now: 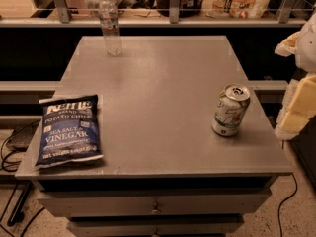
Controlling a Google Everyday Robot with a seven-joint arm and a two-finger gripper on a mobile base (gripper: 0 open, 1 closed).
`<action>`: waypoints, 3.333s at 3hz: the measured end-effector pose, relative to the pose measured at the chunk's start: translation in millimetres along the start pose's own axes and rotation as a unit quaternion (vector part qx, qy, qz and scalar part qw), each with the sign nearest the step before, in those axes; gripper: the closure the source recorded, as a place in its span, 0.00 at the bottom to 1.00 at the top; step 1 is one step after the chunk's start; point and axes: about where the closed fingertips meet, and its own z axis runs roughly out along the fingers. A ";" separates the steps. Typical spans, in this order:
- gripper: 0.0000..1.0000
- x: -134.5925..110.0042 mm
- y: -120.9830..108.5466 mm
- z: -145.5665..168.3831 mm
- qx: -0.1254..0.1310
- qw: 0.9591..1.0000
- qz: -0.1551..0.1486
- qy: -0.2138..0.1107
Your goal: Move 7up can near blue chip bag
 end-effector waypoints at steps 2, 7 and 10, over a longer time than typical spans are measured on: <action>0.00 -7.2 1.1 -2.6 -0.011 0.997 -0.029 -0.066; 0.00 -36.4 -11.7 68.4 0.026 0.988 0.003 -0.150; 0.73 -59.1 -11.3 98.3 -0.024 0.985 -0.005 -0.168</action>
Offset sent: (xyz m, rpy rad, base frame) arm -0.0021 0.0074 0.0079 0.2391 -0.0211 0.1912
